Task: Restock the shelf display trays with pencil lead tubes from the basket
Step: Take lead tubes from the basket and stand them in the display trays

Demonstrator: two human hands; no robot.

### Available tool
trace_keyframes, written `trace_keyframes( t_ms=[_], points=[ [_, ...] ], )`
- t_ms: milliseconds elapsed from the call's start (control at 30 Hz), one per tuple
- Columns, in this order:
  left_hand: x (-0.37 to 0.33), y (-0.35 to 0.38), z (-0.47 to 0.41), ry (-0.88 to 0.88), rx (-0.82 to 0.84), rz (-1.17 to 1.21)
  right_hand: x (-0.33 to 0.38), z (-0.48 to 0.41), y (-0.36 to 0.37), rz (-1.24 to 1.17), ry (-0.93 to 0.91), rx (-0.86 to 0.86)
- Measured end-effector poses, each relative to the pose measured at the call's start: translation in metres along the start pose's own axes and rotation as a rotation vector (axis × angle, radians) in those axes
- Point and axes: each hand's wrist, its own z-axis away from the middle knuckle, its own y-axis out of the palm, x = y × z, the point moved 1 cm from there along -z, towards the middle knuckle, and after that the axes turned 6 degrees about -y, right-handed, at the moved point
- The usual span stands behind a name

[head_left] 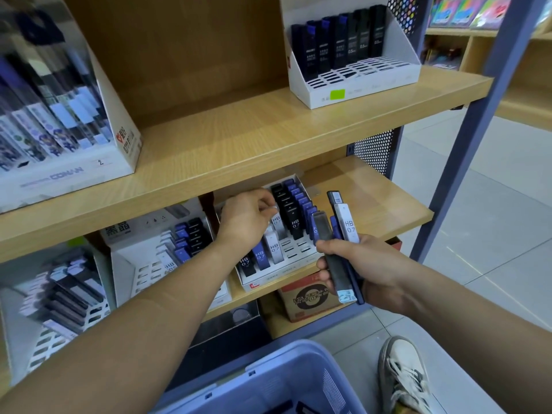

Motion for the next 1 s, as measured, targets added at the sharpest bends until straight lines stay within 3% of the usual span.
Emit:
trace_keyframes(
  t_ms=[233, 367, 533, 633, 1000],
  points=[
    [0.001, -0.006, 0.004, 0.039, 0.014, -0.120, 0.001, 0.001, 0.002, -0.022, -0.001, 0.010],
    [-0.001, -0.016, 0.035, -0.070, -0.020, 0.201, -0.001, 0.001, 0.005, -0.061, -0.003, 0.017],
    [-0.017, -0.001, 0.098, -0.250, 0.277, 0.605, -0.006, 0.006, 0.016, -0.014, 0.022, 0.126],
    [-0.019, 0.005, 0.109, -0.392, 0.355, 0.830, -0.008, 0.008, 0.020, 0.004, 0.018, 0.145],
    [-0.009, -0.010, 0.106, -0.481, 0.355, 0.920, -0.009, 0.009, 0.023, 0.128, 0.023, 0.226]
  ],
)
